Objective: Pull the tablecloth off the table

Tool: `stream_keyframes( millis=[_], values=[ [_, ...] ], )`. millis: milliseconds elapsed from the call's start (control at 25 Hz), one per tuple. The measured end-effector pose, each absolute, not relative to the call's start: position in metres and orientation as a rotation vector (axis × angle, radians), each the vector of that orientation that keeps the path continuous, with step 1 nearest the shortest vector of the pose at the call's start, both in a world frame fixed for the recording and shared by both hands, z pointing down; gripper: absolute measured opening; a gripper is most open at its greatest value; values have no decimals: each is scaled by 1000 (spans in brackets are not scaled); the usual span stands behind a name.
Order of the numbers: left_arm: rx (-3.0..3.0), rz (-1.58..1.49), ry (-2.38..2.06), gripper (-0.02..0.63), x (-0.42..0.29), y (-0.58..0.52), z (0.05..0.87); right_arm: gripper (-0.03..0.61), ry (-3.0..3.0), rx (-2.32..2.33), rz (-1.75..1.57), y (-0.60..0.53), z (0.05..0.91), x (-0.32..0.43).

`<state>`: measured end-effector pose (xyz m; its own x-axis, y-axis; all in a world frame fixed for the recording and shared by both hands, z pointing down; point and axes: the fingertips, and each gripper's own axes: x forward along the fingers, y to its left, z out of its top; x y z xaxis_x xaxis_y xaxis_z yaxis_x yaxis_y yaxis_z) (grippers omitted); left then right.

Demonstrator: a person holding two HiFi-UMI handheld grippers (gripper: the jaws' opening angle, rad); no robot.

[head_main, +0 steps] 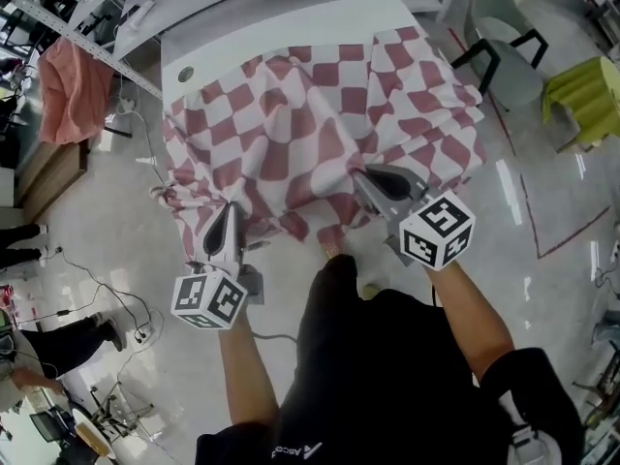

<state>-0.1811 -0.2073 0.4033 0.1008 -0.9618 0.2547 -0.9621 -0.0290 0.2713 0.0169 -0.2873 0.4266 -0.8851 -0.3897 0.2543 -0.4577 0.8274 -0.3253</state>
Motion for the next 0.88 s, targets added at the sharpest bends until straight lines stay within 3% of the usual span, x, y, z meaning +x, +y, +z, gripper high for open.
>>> stream_keyframes(
  millis=[440,880],
  values=[
    [2044,-192,-2023,9,-103,-61,306,3,-3057,572,535,-142,332,87],
    [2177,-364,-1925,9,-88,77,268,3,-3150,697,530,4,280,103]
  ],
)
